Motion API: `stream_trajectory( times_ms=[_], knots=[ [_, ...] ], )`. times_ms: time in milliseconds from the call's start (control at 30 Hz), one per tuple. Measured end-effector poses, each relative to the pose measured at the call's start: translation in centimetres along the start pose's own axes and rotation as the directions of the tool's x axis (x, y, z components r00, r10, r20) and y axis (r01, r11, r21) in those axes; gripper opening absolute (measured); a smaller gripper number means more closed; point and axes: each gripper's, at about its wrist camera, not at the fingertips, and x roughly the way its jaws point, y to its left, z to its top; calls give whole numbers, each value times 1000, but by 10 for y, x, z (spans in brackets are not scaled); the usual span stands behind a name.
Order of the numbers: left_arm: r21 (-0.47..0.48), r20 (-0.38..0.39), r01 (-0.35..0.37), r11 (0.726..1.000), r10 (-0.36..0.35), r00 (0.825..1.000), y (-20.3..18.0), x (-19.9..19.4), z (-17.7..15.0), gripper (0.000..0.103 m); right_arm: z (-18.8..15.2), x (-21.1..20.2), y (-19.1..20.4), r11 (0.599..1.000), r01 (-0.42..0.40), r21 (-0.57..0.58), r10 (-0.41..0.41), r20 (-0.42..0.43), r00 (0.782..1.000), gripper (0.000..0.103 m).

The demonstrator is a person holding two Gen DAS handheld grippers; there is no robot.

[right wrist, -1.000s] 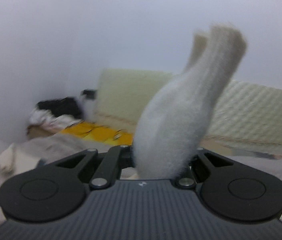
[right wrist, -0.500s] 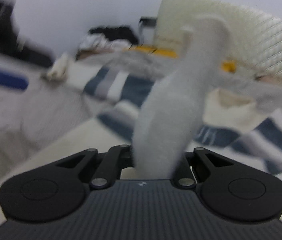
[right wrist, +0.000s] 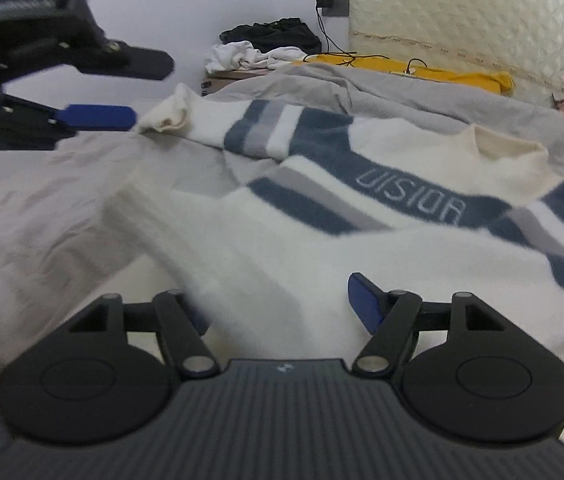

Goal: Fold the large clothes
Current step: 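Open the right gripper to release the folded sleeve, then move the left gripper over the sweater and grasp the other sleeve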

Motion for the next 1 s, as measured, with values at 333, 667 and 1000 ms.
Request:
stream_trajectory(
  times_ms=[333,667,1000],
  knots=[
    [131,-127,-6,991,22,992,-38,31,-37,62,-10,-20,-25,997,-34,73,35,-6,999,70],
    [171,-229,-12,985,51,972,-45,50,-60,51,-12,-20,-71,971,24,239,-29,16,999,70],
    [208,-333,-147,967,211,919,-30,88,-88,38,-22,19,-100,945,106,310,-88,-71,994,55]
  ],
)
